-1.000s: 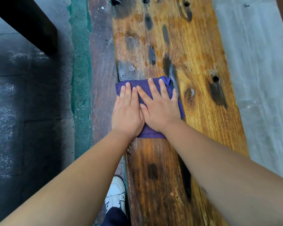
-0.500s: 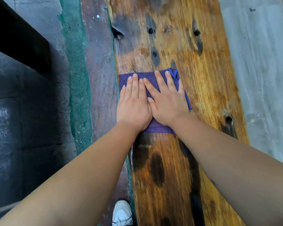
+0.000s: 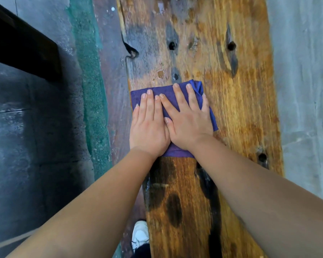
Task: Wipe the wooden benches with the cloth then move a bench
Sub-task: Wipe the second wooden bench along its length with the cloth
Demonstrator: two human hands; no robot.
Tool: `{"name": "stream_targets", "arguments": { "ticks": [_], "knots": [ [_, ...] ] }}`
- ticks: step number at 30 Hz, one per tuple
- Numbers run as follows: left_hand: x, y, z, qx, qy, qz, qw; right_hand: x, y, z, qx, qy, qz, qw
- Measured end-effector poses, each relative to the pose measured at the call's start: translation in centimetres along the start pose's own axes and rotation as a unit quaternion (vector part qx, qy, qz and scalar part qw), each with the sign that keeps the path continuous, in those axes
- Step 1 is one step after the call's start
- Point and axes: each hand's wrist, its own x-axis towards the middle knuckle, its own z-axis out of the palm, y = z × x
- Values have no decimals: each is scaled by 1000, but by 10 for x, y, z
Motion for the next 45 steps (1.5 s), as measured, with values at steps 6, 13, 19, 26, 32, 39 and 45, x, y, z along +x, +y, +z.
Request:
{"name": "stream_targets", "arguments": {
  "ticks": [6,13,19,26,32,39,45],
  "knots": [
    [1,3,-2,5,-5,-10,1000,0,0,-6,12,-24,-1,1000],
    [1,2,1,5,12,-7,1000,0,-1,-4,10,-18,2,1000],
    [-3,4,4,-3,25,-5,1000,-3,0,-3,-3,-8,12,1000],
    [-12,25,13,1,26,-20,999,-19,20,-4,-7,-8,-11,1000],
    [-35,114,43,-28,18,-5,999,-78,99,-2,-15,-19,16,1000],
    [-63,182,73,-3,-33,77,997,-155,154,16,7,-21,105,994],
    [-96,161,72,16,-38,99,994,-182,123,22,27,-39,142,989]
  ]
}}
